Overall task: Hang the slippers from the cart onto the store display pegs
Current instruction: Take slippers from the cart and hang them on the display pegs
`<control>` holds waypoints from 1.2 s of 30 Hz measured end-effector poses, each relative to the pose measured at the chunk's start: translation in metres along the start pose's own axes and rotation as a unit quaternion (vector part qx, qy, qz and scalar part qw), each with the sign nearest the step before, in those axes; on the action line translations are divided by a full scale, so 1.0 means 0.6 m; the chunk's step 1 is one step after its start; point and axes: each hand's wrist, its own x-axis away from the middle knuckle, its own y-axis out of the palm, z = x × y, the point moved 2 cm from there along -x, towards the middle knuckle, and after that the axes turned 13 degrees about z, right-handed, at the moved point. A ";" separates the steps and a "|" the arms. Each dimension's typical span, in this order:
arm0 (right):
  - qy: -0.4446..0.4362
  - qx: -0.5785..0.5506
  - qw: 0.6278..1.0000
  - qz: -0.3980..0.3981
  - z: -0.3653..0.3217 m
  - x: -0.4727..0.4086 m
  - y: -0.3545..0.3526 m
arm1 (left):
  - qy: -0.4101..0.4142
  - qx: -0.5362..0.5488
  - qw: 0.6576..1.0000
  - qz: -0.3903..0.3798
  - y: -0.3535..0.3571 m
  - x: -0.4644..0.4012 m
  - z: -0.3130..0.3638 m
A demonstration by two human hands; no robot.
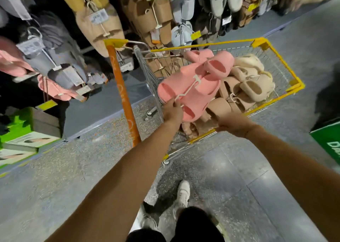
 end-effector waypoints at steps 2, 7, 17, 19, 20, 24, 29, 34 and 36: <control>0.017 0.001 1.000 0.013 0.031 0.003 -0.004 | -0.005 0.001 1.000 0.001 0.030 0.005 0.015; 0.025 0.013 1.000 -0.003 0.086 0.004 -0.008 | 0.007 0.005 1.000 -0.012 0.090 0.011 0.049; 0.038 -0.089 0.995 0.015 0.087 -0.057 -0.081 | 0.113 -0.039 0.992 -0.025 0.099 0.024 0.082; 0.030 -0.091 0.985 0.146 0.074 -0.085 -0.116 | 0.143 -0.046 0.988 -0.030 0.093 0.025 0.105; 0.023 -0.088 0.975 0.202 0.066 -0.097 -0.132 | 0.161 -0.048 0.985 -0.028 0.090 0.023 0.121; 0.002 -0.174 0.917 0.359 0.025 -0.123 -0.192 | 0.281 -0.132 0.950 -0.028 0.072 0.013 0.191; 0.041 -0.224 0.890 0.396 0.006 -0.131 -0.266 | 0.424 -0.183 0.883 -0.078 0.026 0.036 0.304; -0.028 -0.210 0.886 0.412 -0.032 -0.118 -0.366 | 0.479 -0.173 0.857 -0.078 -0.037 0.052 0.414; -0.060 -0.213 0.880 0.421 -0.070 -0.118 -0.417 | 0.498 -0.148 0.853 -0.056 -0.076 0.071 0.460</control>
